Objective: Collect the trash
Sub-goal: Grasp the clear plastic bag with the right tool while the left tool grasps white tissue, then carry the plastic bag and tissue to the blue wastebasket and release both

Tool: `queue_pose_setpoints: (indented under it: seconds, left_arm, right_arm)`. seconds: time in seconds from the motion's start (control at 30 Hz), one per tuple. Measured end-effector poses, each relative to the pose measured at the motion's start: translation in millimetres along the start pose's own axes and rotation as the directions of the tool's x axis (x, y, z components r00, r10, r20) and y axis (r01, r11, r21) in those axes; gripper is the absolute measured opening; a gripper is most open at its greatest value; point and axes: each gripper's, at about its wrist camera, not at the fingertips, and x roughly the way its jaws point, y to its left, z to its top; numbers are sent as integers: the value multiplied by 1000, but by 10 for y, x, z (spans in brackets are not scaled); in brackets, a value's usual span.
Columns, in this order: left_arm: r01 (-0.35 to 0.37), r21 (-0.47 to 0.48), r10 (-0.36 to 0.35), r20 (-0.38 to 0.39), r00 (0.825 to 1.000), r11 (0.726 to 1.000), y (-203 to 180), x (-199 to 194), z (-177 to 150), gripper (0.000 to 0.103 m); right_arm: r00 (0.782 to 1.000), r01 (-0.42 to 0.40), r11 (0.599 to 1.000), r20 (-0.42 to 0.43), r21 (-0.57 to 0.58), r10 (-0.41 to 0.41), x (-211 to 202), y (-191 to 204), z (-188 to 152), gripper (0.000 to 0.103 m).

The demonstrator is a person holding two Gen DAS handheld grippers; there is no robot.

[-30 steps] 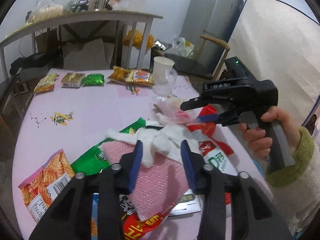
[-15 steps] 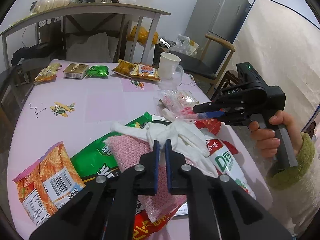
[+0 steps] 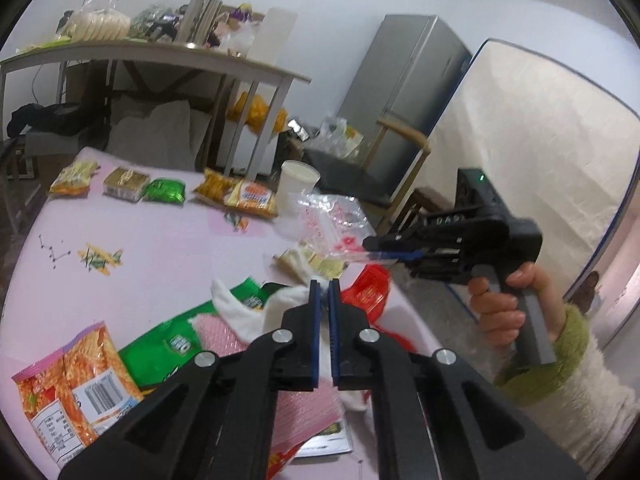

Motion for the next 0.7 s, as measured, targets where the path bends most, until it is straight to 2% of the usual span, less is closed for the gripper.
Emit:
queue_pose_setpoints:
  seconds: [0.3, 0.57, 0.7]
  left_arm:
    - [72, 15, -73, 95, 993, 997, -230, -265, 229, 3]
    - [123, 33, -127, 139, 982, 992, -463, -460, 416, 3]
    - [183, 33, -186, 151, 971, 983, -617, -595, 528, 3]
  right_arm:
    - [997, -49, 999, 60, -19, 50, -326, 66, -11, 12]
    - [989, -78, 996, 120, -41, 82, -730, 44, -98, 11]
    - [984, -88, 995, 149, -54, 95, -953, 28, -167, 11]
